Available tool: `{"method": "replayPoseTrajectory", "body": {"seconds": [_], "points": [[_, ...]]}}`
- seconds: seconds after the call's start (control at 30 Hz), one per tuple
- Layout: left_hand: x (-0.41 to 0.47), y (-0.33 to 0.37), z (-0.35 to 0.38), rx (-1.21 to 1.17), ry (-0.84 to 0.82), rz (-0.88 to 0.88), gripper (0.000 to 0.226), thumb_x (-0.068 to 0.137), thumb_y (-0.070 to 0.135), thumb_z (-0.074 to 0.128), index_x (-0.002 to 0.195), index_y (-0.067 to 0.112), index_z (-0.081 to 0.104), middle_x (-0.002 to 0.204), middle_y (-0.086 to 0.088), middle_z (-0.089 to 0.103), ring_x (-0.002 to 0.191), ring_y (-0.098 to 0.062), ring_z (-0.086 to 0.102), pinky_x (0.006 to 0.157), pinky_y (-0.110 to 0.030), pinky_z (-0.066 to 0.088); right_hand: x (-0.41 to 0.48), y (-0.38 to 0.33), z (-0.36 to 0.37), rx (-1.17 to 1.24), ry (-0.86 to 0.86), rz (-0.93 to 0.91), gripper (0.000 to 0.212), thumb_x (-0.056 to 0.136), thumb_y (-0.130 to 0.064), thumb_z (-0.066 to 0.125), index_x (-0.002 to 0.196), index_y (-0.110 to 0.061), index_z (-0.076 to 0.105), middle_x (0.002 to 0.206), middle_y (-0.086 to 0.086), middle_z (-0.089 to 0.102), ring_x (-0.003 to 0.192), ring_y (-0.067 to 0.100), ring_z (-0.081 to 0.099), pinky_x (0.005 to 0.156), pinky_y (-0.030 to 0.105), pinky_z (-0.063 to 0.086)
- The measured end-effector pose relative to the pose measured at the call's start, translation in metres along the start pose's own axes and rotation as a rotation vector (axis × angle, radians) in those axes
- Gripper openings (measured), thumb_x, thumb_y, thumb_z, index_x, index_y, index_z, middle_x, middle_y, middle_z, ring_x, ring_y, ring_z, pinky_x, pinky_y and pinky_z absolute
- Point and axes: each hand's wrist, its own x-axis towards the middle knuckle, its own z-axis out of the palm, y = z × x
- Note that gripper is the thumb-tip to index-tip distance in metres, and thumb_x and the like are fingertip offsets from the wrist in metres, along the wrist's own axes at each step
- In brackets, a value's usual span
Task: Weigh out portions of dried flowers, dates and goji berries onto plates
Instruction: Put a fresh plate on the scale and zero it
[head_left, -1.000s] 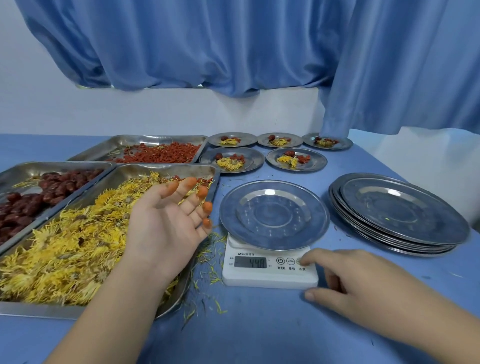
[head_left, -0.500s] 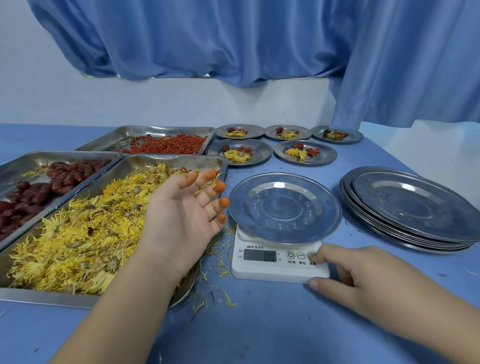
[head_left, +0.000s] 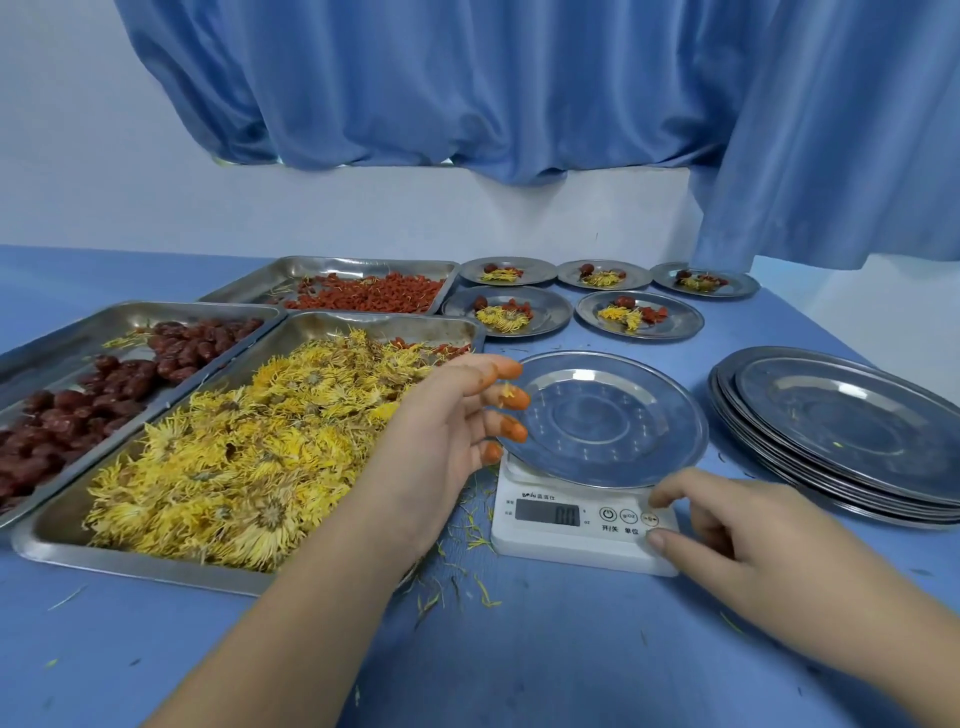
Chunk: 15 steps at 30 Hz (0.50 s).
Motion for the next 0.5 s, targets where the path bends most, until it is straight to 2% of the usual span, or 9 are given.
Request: {"method": "replayPoseTrajectory", "body": {"seconds": [0.07, 0.13, 0.2, 0.27, 0.37, 0.43, 0.5], "points": [[-0.002, 0.001, 0.004, 0.064, 0.001, 0.015, 0.026, 0.071, 0.023, 0.051, 0.091, 0.011, 0.062, 0.068, 0.000, 0.062, 0.057, -0.015, 0.056, 0.057, -0.028, 0.034, 0.001, -0.004, 0.001, 0.020, 0.016, -0.013, 0.016, 0.079, -0.059, 0.051, 0.086, -0.046, 0.051, 0.075, -0.023, 0.055, 0.068, 0.006, 0.051, 0.054, 0.025, 0.041], [-0.006, 0.000, 0.007, 0.202, -0.034, 0.068, 0.013, 0.081, 0.018, 0.056, 0.090, 0.014, 0.064, 0.074, 0.000, 0.064, 0.061, -0.014, 0.058, 0.058, -0.026, 0.037, 0.006, -0.013, -0.002, 0.083, 0.096, -0.012, 0.010, 0.079, -0.050, 0.057, 0.077, -0.041, 0.052, 0.062, -0.014, 0.054, 0.061, 0.009, 0.050, 0.049, 0.024, 0.037], [-0.010, -0.002, 0.007, 0.339, -0.099, 0.124, 0.011, 0.089, 0.015, 0.056, 0.093, 0.017, 0.065, 0.084, -0.001, 0.065, 0.068, -0.009, 0.060, 0.060, -0.018, 0.043, 0.018, -0.027, -0.004, 0.160, 0.234, -0.029, 0.024, 0.078, -0.043, 0.061, 0.065, -0.028, 0.048, 0.054, -0.008, 0.050, 0.053, 0.011, 0.046, 0.048, 0.023, 0.035], [-0.015, -0.003, 0.007, 0.408, -0.196, 0.149, 0.017, 0.084, 0.020, 0.055, 0.096, 0.021, 0.066, 0.088, 0.001, 0.066, 0.072, -0.006, 0.062, 0.063, -0.013, 0.043, 0.032, -0.041, -0.003, 0.212, 0.380, -0.040, 0.037, 0.076, -0.036, 0.062, 0.055, -0.024, 0.035, 0.048, -0.005, 0.043, 0.049, 0.013, 0.040, 0.047, 0.023, 0.032], [-0.018, 0.000, 0.003, 0.402, -0.296, 0.206, 0.021, 0.085, 0.016, 0.053, 0.101, 0.019, 0.067, 0.091, 0.002, 0.067, 0.076, -0.003, 0.064, 0.065, -0.011, 0.045, 0.043, -0.055, 0.004, 0.123, 0.497, -0.067, 0.050, 0.077, -0.019, 0.070, 0.054, -0.021, 0.026, 0.042, -0.004, 0.026, 0.042, 0.012, 0.028, 0.044, 0.032, 0.033], [-0.016, 0.005, -0.005, 0.414, -0.236, 0.230, 0.022, 0.085, 0.018, 0.054, 0.099, 0.026, 0.069, 0.092, 0.006, 0.070, 0.078, -0.005, 0.065, 0.067, -0.014, 0.047, 0.036, -0.053, 0.014, 0.045, 0.483, -0.101, 0.055, 0.079, -0.016, 0.072, 0.055, -0.023, 0.023, 0.044, -0.009, 0.024, 0.042, 0.014, 0.029, 0.043, 0.033, 0.034], [-0.009, 0.016, -0.017, 0.491, -0.134, 0.235, 0.021, 0.084, 0.026, 0.053, 0.094, 0.034, 0.070, 0.092, 0.009, 0.072, 0.077, -0.006, 0.066, 0.066, -0.015, 0.048, 0.026, -0.047, 0.022, 0.030, 0.465, -0.130, 0.052, 0.081, -0.025, 0.066, 0.057, -0.025, 0.019, 0.045, -0.010, 0.021, 0.043, 0.011, 0.026, 0.045, 0.028, 0.031]]}}
